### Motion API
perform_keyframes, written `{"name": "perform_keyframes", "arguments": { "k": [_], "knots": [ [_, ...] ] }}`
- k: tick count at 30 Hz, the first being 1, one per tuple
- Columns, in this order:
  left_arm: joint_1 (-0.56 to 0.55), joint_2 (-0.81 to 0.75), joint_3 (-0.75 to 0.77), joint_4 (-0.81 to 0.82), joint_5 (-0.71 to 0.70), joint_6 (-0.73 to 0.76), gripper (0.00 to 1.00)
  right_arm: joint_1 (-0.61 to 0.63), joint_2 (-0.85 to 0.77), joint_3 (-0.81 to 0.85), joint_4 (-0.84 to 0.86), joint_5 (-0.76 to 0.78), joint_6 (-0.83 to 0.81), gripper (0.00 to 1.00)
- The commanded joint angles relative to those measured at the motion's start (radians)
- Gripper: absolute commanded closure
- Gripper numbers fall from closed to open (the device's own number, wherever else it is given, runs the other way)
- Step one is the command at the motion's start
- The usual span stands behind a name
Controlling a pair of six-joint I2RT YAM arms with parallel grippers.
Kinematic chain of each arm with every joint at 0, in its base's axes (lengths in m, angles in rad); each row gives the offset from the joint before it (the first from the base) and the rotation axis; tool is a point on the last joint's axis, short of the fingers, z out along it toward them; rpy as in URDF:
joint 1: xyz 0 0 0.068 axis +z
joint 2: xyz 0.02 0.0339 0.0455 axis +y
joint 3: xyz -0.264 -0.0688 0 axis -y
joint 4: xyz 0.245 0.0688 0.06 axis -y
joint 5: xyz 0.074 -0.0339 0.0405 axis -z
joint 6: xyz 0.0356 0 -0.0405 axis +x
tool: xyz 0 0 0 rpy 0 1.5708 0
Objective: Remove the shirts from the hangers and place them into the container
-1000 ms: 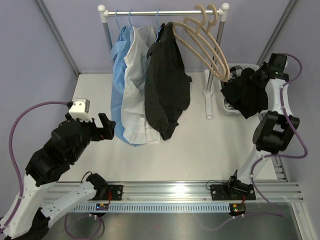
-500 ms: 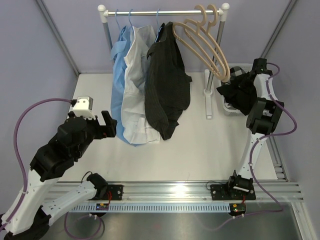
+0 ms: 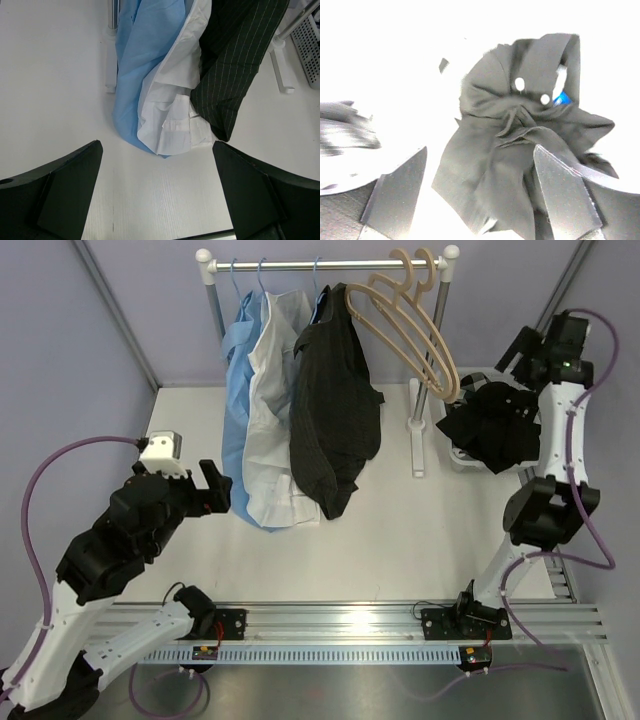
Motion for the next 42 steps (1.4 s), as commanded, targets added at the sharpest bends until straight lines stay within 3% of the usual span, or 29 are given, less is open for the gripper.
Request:
{"name": "perform_keyframes", "arguments": {
  "k": [1,7,14,20,26,42],
  "knots": [
    [0.0,-0.008,0.062,0.026,-0.02,0.015,0.01,-0.004,-0.211,0.026,0.024,-0.002,-0.045,0.02],
    [0.0,-0.027,0.094,0.026,-0.046,0.044,0.01,-0.004,-0.567,-0.088,0.051,0.004,-0.087,0.01],
    [0.002,-0.038,0.154,0.024,-0.095,0.137,0.01,-0.002,-1.042,-0.44,0.18,-0.018,-0.059,0.01],
    [0.0,-0.048,0.203,0.024,-0.136,0.2,0.01,0.082,-1.245,-0.614,0.197,-0.005,-0.062,0.0],
    [0.0,-0.102,0.191,0.026,-0.178,0.225,0.01,0.14,-1.35,-0.639,0.165,0.008,-0.11,0.0],
    [0.0,-0.097,0.191,0.026,-0.189,0.248,0.01,0.146,-1.382,-0.568,0.179,0.016,-0.162,0.0]
  ]
}}
